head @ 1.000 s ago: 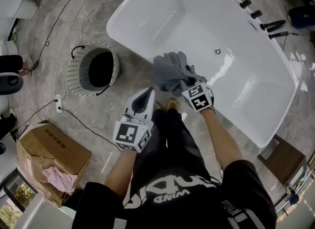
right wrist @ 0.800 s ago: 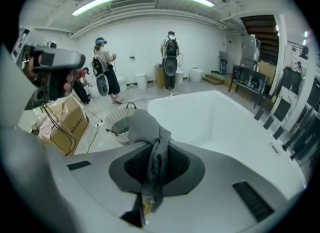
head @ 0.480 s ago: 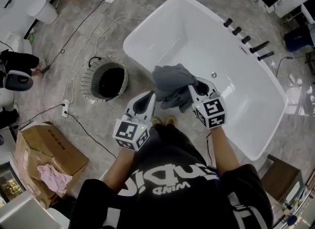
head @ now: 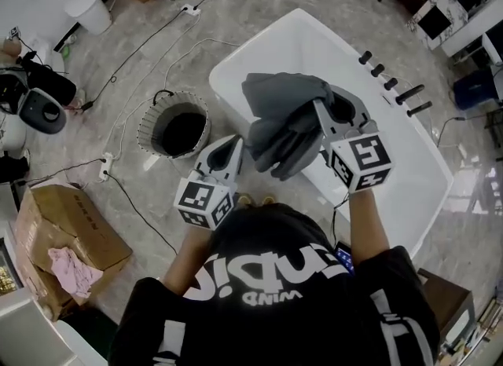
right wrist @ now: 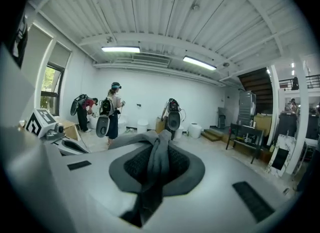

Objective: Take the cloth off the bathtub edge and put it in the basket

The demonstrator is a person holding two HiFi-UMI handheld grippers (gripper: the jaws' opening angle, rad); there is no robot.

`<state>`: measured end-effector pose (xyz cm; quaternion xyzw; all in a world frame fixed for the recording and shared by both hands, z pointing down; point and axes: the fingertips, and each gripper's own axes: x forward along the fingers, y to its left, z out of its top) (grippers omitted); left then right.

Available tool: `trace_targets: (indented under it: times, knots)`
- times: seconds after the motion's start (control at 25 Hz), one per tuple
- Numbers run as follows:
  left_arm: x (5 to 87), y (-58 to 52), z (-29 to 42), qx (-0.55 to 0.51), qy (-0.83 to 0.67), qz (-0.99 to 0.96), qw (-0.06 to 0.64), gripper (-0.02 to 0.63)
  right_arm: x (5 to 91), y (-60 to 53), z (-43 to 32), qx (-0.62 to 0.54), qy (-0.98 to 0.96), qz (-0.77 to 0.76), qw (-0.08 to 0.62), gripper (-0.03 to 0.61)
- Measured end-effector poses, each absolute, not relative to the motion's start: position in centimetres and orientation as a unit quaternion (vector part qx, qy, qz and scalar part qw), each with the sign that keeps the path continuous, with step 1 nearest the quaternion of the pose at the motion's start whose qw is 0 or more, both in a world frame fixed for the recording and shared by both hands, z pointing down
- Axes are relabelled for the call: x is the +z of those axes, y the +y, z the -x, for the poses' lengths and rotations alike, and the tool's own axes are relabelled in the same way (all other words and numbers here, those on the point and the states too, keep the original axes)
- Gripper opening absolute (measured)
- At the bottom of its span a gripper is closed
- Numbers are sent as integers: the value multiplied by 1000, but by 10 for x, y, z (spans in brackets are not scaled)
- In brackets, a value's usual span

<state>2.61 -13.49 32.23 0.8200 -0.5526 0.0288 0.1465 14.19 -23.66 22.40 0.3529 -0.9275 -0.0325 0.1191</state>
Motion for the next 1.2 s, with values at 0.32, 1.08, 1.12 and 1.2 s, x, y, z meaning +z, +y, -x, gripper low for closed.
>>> trace_targets:
  times: [0.32, 1.08, 1.12, 1.2]
  knots:
    - [324, -116, -5, 27, -612, -779, 138, 14, 202, -239, -110, -65, -948, -297, 99, 35]
    - [330, -75, 196, -19, -737, -657, 156, 14, 164, -238, 168, -91, -985, -132, 60, 35]
    - [329, -75, 210, -22, -741, -653, 156, 14, 162, -237, 187, -91, -986, -123, 58, 35]
    - [327, -76, 238, -25, -747, -646, 155, 14, 157, -237, 223, -88, -989, -108, 52, 35]
